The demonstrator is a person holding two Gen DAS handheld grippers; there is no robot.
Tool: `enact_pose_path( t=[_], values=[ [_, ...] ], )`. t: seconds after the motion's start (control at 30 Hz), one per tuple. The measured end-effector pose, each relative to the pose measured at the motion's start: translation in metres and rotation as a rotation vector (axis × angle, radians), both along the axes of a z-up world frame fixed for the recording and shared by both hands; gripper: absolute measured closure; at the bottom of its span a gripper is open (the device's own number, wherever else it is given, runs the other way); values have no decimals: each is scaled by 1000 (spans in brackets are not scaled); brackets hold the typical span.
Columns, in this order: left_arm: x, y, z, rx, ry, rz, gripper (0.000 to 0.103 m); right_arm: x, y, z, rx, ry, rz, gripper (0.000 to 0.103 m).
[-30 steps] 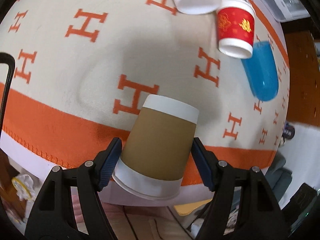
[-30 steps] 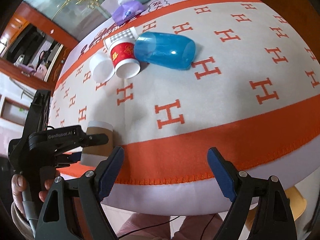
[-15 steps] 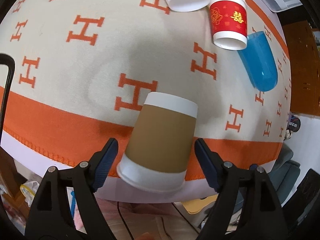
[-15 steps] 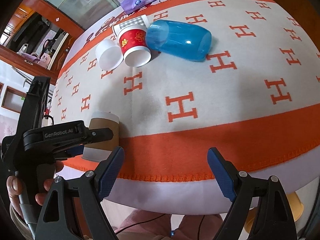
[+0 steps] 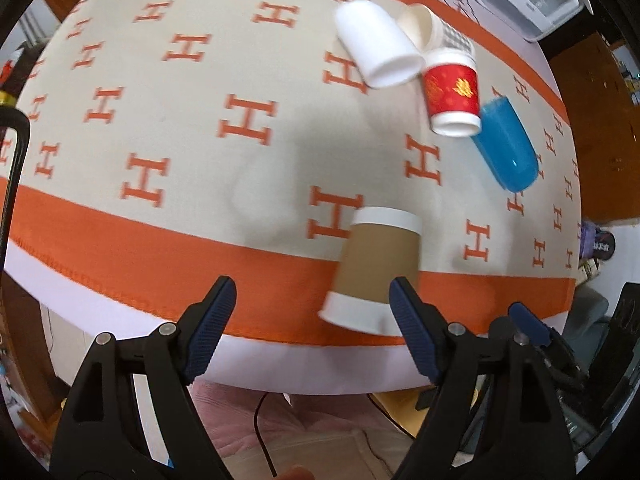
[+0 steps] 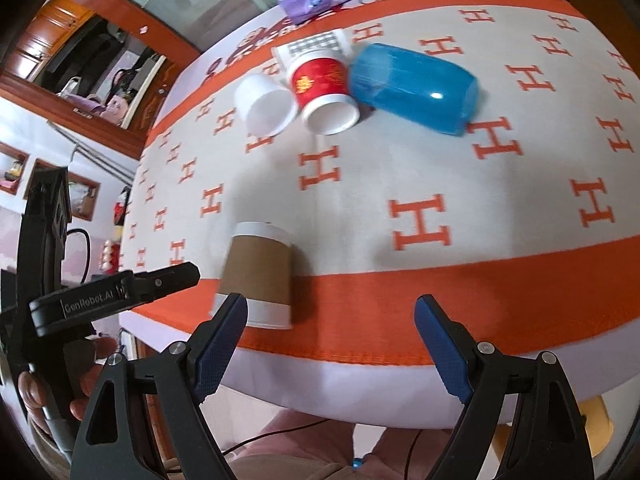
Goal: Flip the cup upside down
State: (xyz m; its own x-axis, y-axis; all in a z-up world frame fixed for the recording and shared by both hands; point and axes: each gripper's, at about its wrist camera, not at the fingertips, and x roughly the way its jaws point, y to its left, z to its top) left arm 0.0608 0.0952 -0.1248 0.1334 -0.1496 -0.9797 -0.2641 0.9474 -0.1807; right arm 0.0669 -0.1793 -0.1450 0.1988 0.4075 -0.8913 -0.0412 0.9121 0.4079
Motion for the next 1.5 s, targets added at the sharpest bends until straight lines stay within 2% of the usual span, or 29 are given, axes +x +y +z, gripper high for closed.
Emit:
enact_pose_path(
  t=[0.07, 0.13, 0.3, 0.43, 0.57, 0.73, 0.83, 1.0, 1.07, 1.13, 1.33, 1.4, 1.5],
  values=[
    [-5, 10, 1, 12, -15, 11, 30, 3, 8, -1, 17, 8, 6, 16],
    [-9, 14, -3, 27, -18, 19, 38, 5, 15, -3, 31, 18, 14, 16],
    [-14, 24, -20, 2, -28, 36, 42, 15, 36, -16, 57, 59, 41, 16],
    [-21, 35, -25, 16, -96, 53, 42, 25, 52, -30, 81, 92, 51, 16],
    [-24, 42, -30, 64, -167, 45, 42, 38, 63, -49, 97, 131, 45, 16],
    [-23, 46, -38, 89, -196, -4, 42, 53, 76, -68, 97, 167, 51, 16],
    [-23, 46, -43, 91, -202, -25, 46, 59, 85, -77, 93, 184, 58, 19],
    [-22, 45, -48, 98, -205, -44, 47, 63, 94, -87, 89, 210, 72, 26],
    [-22, 45, -47, 112, -238, -44, 47, 63, 98, -91, 96, 224, 75, 36],
    [-23, 45, -45, 133, -264, -44, 47, 62, 100, -92, 96, 231, 76, 40],
    [-21, 41, -38, 124, -305, -90, 47, 59, 98, -80, 95, 185, 77, 42],
    [-21, 39, -35, 126, -326, -98, 47, 60, 98, -71, 97, 135, 76, 42],
    [-19, 39, -32, 107, -348, -92, 47, 63, 100, -55, 86, 13, 73, 42]
  ],
)
